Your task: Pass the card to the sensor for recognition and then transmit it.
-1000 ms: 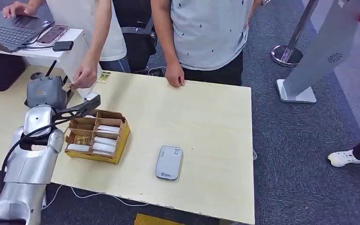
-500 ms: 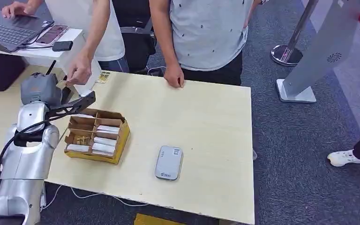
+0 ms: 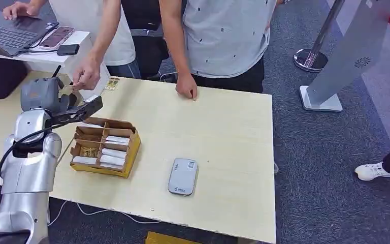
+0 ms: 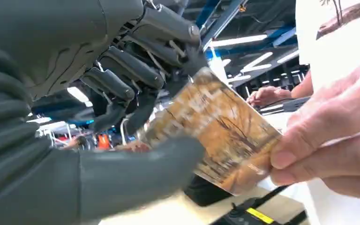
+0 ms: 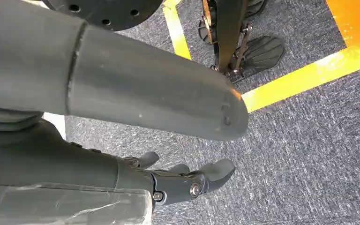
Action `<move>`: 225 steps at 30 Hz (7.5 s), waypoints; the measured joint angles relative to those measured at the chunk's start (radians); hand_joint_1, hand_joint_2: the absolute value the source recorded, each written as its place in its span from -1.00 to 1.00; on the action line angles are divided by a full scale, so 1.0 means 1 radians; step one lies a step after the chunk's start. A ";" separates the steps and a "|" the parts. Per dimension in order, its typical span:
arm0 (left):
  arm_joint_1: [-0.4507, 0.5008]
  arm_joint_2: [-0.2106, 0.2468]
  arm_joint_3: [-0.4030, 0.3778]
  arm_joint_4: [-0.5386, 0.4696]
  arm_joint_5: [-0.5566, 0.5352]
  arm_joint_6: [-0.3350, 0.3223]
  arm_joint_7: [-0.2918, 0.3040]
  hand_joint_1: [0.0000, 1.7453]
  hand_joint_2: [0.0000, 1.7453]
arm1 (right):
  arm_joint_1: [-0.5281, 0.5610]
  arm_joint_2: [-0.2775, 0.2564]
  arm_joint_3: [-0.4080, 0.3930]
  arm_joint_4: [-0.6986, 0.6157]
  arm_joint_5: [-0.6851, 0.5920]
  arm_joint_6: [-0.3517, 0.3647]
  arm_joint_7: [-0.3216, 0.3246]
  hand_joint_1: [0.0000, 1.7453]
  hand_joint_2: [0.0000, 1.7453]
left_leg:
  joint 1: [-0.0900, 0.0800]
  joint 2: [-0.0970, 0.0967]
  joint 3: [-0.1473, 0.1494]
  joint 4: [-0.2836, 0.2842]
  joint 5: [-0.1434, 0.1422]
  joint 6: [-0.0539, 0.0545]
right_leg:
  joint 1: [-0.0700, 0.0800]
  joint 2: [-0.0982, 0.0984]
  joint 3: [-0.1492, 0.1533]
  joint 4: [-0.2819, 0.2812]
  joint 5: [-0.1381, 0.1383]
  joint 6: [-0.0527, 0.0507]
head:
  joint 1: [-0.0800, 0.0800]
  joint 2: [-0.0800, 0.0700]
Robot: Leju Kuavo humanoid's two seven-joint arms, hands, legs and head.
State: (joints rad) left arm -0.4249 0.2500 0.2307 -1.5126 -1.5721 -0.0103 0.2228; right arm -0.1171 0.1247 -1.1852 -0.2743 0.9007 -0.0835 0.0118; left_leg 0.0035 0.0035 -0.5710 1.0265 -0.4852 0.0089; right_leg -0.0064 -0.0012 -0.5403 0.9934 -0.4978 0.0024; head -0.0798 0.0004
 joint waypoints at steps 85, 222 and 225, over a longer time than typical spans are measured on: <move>0.414 -0.429 -0.140 -0.372 0.616 -0.082 -0.288 -1.00 1.00 | -0.001 0.000 -0.066 0.001 -0.056 -0.022 0.010 -1.00 -1.00 | -0.001 0.000 -0.001 0.000 -0.001 0.001 | 0.000 0.000 -0.001 -0.001 0.000 0.000 | 0.000 0.000; 0.480 -0.114 -0.024 -0.269 0.000 -0.202 -0.066 -1.00 1.00 | -0.004 -0.024 -0.040 0.001 -0.053 0.002 -0.023 -1.00 -1.00 | 0.000 0.000 -0.002 0.000 -0.001 0.001 | 0.000 -0.001 -0.001 -0.001 -0.002 -0.001 | 0.000 0.000; 0.471 -0.120 -0.026 -0.261 0.000 -0.201 -0.082 -1.00 1.00 | -0.004 -0.024 -0.040 0.001 -0.053 0.002 -0.021 -1.00 -1.00 | 0.000 0.000 -0.002 0.000 -0.001 0.001 | 0.000 -0.001 -0.002 -0.001 -0.002 -0.001 | 0.000 0.000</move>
State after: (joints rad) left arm 0.0457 0.1301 0.2045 -1.7739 -1.5721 -0.2117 0.1411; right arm -0.1214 0.1011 -1.2253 -0.2731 0.8473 -0.0816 -0.0095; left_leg 0.0033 0.0031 -0.5726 1.0262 -0.4866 0.0098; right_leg -0.0064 -0.0017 -0.5418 0.9927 -0.4997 0.0011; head -0.0797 0.0004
